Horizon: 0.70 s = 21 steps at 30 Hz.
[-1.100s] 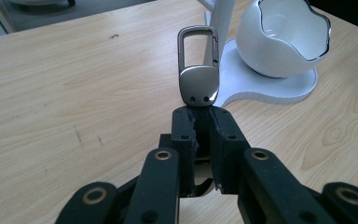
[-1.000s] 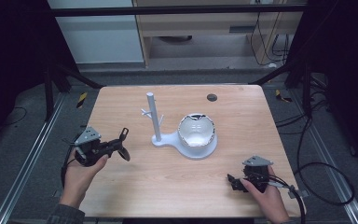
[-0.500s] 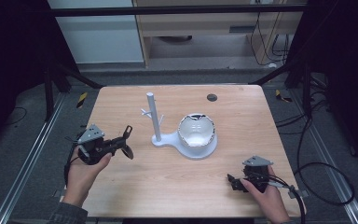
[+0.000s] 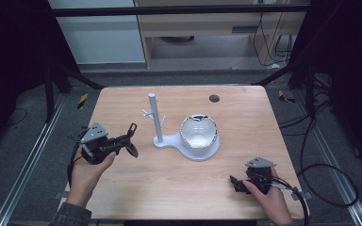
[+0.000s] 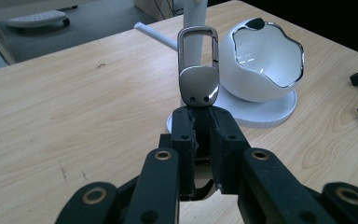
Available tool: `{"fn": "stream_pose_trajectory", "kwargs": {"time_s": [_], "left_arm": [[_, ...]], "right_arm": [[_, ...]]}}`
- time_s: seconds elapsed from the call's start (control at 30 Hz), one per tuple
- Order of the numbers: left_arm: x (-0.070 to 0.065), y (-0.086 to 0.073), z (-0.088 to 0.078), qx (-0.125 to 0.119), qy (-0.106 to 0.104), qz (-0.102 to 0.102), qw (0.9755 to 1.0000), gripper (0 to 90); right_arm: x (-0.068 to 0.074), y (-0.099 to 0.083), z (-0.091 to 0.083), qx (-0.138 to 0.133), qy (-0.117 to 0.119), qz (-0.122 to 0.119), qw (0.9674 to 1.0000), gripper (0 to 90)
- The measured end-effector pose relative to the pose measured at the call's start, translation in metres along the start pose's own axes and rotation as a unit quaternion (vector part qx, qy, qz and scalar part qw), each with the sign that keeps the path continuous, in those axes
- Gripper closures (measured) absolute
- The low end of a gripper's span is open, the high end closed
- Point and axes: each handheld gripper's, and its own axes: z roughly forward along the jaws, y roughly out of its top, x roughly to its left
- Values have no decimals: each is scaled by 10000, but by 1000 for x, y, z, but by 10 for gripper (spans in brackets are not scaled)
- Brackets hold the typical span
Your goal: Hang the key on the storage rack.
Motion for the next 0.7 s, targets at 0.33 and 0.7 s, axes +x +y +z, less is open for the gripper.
{"fn": "stream_pose_trajectory", "kwargs": {"time_s": [0.33,0.7], "left_arm": [[-5,10,0,-138,-9,21,9999,805],[-10,24,2,-198,-4,46,9998,805]], "right_arm": [[0,0,0,0,8,5,10000,4],[0,0,0,-1,7,4,10000,4]]}}
